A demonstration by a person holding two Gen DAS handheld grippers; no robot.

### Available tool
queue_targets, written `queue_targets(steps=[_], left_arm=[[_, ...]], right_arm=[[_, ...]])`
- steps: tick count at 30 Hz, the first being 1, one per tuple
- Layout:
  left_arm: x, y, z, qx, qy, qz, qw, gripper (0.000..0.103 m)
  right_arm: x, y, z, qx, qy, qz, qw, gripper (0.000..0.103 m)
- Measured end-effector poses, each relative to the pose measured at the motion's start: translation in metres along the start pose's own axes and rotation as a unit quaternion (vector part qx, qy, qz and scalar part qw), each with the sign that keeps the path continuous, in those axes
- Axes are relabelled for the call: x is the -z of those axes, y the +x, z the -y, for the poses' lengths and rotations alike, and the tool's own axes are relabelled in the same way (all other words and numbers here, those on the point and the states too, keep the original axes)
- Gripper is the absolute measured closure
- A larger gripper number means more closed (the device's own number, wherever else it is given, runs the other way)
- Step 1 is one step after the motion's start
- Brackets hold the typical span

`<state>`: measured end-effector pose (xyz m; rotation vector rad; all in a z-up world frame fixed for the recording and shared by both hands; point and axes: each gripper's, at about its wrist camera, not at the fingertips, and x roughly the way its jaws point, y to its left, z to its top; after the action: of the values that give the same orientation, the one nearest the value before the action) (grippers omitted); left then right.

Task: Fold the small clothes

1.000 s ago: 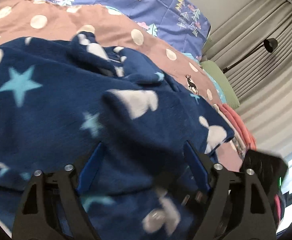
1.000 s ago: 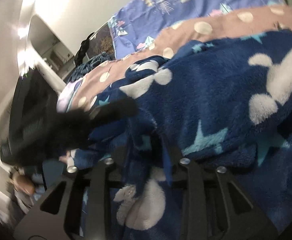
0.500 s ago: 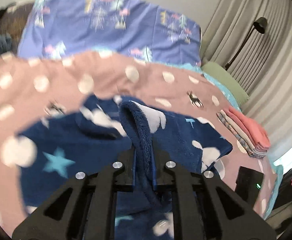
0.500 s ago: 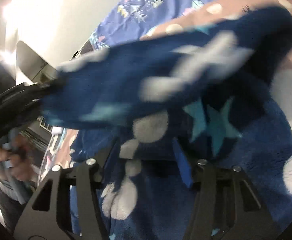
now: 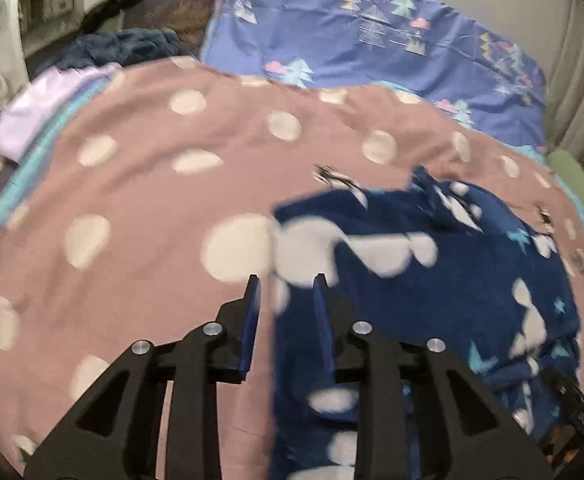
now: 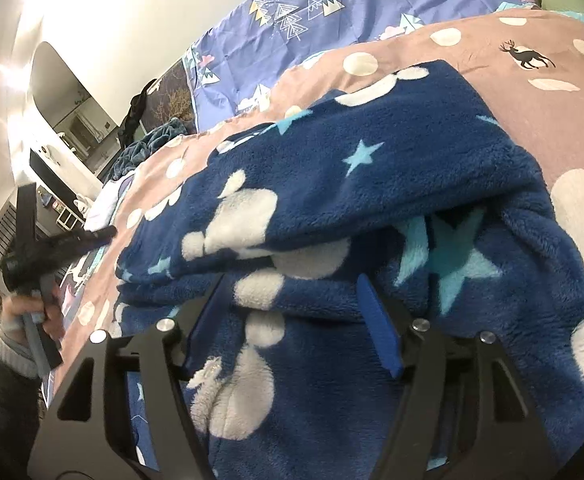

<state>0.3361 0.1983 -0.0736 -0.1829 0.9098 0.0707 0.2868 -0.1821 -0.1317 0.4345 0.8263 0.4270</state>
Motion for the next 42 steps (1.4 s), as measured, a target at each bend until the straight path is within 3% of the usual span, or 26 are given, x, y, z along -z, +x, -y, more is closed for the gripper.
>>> queue_targets(steps=[4, 7, 8, 9, 10, 13, 16, 18, 20, 22, 24, 28, 31, 32, 33, 34, 35, 37, 40, 42], left_arm=[[0.019, 0.005, 0.038, 0.022, 0.056, 0.004, 0.9982, 0.05], [0.037, 0.027, 0.068, -0.031, 0.128, -0.02, 0.9911, 0.046], [0.042, 0.032, 0.074, -0.049, 0.146, -0.011, 0.988, 0.049], [0.045, 0.031, 0.077, -0.056, 0.158, 0.001, 0.9859, 0.058], [0.045, 0.029, 0.079, -0.054, 0.163, 0.002, 0.9851, 0.087], [0.034, 0.009, 0.075, -0.082, 0.171, 0.03, 0.9813, 0.089], [0.027, 0.006, 0.059, -0.12, 0.162, 0.027, 0.979, 0.088], [0.027, 0.007, 0.047, -0.128, 0.148, 0.02, 0.9805, 0.08], [0.033, -0.002, 0.05, -0.119, 0.146, 0.031, 0.9816, 0.054], [0.041, -0.015, 0.059, -0.11, 0.151, 0.058, 0.9807, 0.042], [0.044, -0.026, 0.069, -0.09, 0.151, 0.079, 0.9812, 0.042], [0.05, -0.031, 0.09, -0.007, 0.15, 0.1, 0.9836, 0.036], [0.064, -0.006, 0.107, 0.002, 0.164, 0.061, 0.9846, 0.035], [0.068, -0.001, 0.111, 0.002, 0.166, 0.054, 0.9846, 0.035], [0.071, 0.001, 0.113, 0.007, 0.167, 0.052, 0.9845, 0.035], [0.075, 0.0, 0.115, 0.018, 0.17, 0.055, 0.9838, 0.035], [0.077, 0.0, 0.116, 0.024, 0.172, 0.057, 0.9831, 0.034], [0.079, 0.004, 0.116, 0.016, 0.179, 0.056, 0.9821, 0.033], [0.077, 0.014, 0.108, 0.024, 0.161, 0.044, 0.9857, 0.031], [0.078, 0.018, 0.101, 0.038, 0.149, 0.039, 0.9874, 0.03]], right_arm=[[0.002, -0.003, 0.0, 0.003, -0.007, -0.001, 1.0, 0.033], [0.001, -0.003, 0.001, 0.002, -0.006, -0.001, 1.0, 0.033], [0.002, -0.003, 0.0, 0.002, -0.006, -0.001, 1.0, 0.033], [0.002, -0.003, -0.001, 0.002, -0.006, 0.0, 1.0, 0.033], [0.002, -0.003, -0.001, 0.002, -0.006, 0.0, 1.0, 0.033], [0.002, -0.003, 0.0, 0.0, -0.004, 0.0, 1.0, 0.033], [0.002, -0.002, -0.001, 0.001, -0.005, 0.0, 1.0, 0.033], [0.002, -0.002, -0.001, 0.002, -0.006, 0.0, 1.0, 0.033], [0.002, -0.002, -0.001, 0.002, -0.006, 0.0, 1.0, 0.033], [0.002, -0.002, -0.001, 0.002, -0.007, 0.0, 1.0, 0.032], [0.003, -0.002, -0.002, 0.004, -0.008, 0.0, 1.0, 0.032], [0.002, -0.004, 0.0, -0.004, -0.001, 0.005, 1.0, 0.033], [-0.005, -0.017, 0.015, -0.004, 0.033, 0.027, 0.999, 0.056], [-0.009, -0.024, 0.025, 0.014, 0.052, 0.042, 0.998, 0.078], [-0.012, -0.036, 0.044, 0.049, 0.095, 0.07, 0.992, 0.093], [-0.013, -0.044, 0.059, 0.062, 0.131, 0.084, 0.986, 0.092], [-0.013, -0.051, 0.084, 0.043, 0.188, 0.091, 0.977, 0.094], [-0.008, -0.053, 0.108, 0.007, 0.244, 0.083, 0.966, 0.1], [-0.006, -0.052, 0.102, 0.024, 0.23, 0.072, 0.97, 0.1], [-0.008, -0.053, 0.083, 0.055, 0.187, 0.058, 0.979, 0.089]])
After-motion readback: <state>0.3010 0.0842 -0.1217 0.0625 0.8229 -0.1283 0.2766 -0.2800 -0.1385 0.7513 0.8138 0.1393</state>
